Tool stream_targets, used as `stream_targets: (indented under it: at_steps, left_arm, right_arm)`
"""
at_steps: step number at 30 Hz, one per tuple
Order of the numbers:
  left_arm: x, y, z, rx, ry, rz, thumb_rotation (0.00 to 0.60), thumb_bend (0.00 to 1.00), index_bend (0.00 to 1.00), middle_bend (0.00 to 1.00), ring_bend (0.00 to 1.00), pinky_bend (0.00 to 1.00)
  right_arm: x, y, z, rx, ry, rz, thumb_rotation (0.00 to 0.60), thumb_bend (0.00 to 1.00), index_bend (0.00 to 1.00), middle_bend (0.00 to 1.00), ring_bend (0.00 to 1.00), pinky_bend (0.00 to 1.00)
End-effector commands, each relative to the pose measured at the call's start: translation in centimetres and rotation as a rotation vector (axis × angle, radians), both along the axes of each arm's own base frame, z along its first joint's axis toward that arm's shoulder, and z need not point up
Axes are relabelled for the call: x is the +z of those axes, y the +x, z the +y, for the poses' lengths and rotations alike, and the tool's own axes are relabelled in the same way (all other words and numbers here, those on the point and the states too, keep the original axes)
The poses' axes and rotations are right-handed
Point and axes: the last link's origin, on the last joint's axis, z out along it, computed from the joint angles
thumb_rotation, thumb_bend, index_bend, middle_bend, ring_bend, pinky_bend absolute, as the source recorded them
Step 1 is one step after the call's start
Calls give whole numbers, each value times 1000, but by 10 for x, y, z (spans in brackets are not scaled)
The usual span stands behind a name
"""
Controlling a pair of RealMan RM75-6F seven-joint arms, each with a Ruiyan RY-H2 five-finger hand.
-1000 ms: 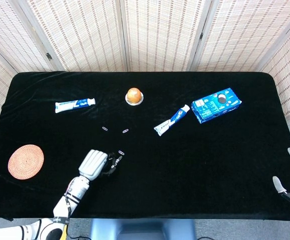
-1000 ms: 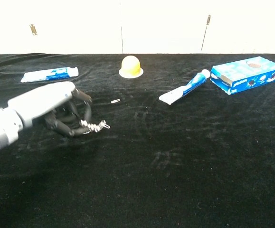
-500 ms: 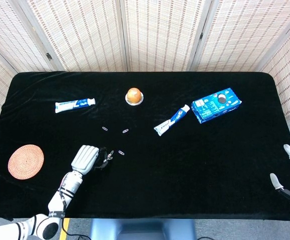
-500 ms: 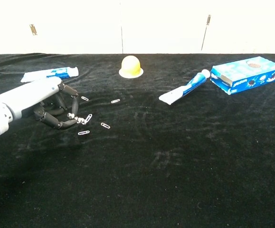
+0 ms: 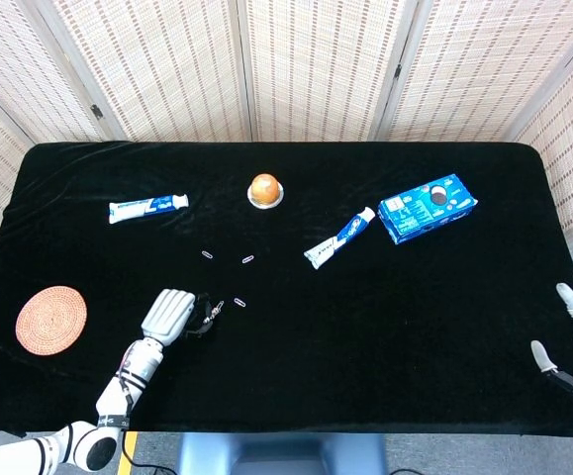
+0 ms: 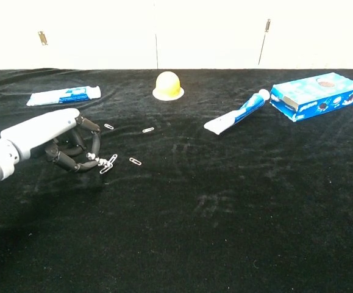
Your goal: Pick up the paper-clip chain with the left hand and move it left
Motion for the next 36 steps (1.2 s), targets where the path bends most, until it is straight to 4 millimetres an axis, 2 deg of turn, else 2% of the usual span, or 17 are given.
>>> stream_targets:
  at_steps: [1,6,15,25,36]
  left_arm:
    - [-1,-1,-1,0,-2,2,600,593,769,1000,1000,1000]
    - [0,0,0,-2,5,-7,600,592,769,1000,1000,1000]
    - [10,20,11,-33,34,-79,600,593,769,1000,1000,1000]
    - [-14,37,9,-80,-35,-76,600,593,769,1000,1000,1000]
    - [-26,50,27,-91,-38,-51,600,592,769,1000,1000,1000]
  right_arm:
    - [0,0,0,0,1,0,600,351,0,0,0,0]
    - [-1,0,0,1,2,-1,600,351,0,0,0,0]
    - [0,-1,1,-2,5,-3,600,351,0,0,0,0]
    - [4,-2,3,-4,-14,-10,600,351,0,0,0,0]
    - [10,-5,5,-10,-27,-27,600,351,0,0,0,0]
